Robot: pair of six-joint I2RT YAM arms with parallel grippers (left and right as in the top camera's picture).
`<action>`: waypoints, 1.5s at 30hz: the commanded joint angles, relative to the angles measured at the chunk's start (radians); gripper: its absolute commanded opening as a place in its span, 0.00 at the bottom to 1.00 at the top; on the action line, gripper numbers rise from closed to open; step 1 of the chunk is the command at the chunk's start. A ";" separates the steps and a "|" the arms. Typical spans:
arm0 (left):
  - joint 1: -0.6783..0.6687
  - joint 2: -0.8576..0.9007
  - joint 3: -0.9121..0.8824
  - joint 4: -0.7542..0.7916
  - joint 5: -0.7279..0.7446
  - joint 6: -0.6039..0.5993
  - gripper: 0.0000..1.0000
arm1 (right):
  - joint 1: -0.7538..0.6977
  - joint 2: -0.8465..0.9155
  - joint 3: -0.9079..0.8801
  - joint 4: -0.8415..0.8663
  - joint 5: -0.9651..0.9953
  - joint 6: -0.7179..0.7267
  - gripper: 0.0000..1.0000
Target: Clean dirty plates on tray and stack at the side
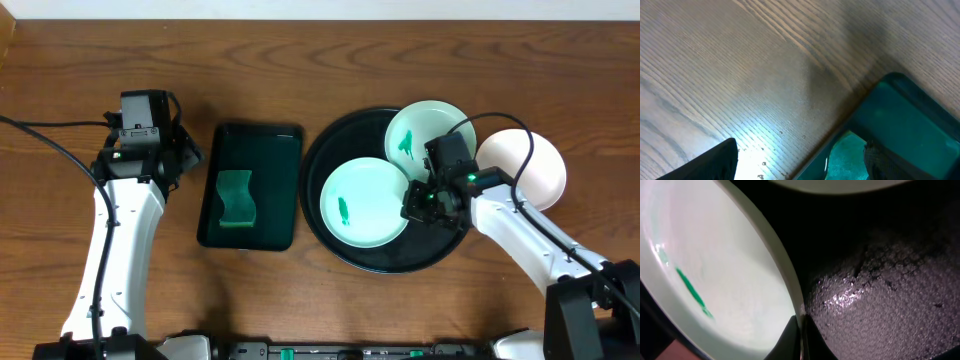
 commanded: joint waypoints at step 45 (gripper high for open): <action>0.005 0.004 0.013 0.000 -0.009 0.006 0.81 | -0.003 -0.009 0.135 -0.029 0.118 -0.409 0.82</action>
